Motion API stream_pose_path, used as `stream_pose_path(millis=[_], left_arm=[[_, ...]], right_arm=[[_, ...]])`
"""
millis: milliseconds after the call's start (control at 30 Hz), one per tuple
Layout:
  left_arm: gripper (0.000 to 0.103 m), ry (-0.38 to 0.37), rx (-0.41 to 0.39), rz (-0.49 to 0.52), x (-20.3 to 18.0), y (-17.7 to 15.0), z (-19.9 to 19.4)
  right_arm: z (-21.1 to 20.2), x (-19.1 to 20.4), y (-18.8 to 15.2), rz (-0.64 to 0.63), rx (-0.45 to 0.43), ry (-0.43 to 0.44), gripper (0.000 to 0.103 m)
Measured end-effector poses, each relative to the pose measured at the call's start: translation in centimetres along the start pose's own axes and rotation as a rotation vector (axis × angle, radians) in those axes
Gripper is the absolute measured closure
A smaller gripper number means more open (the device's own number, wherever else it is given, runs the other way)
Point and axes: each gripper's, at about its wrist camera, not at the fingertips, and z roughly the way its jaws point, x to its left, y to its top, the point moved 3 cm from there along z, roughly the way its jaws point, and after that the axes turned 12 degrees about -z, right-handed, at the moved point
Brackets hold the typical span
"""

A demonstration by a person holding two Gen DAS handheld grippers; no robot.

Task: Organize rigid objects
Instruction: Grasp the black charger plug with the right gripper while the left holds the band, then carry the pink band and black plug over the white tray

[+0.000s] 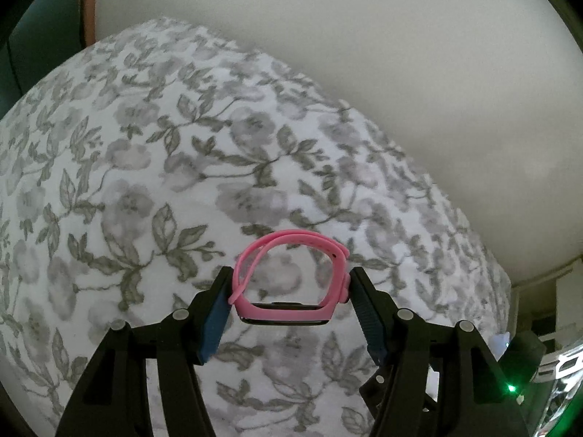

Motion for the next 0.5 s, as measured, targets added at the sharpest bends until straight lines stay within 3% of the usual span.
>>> stream_pose_path(millis=[500], left_arm=[[0.038, -0.068, -0.042, 0.130, -4.0, -4.3, -5.3]], right_arm=[[-8.4, -3.5, -1.1, 0.075, -0.060, -0.046, 0.032]])
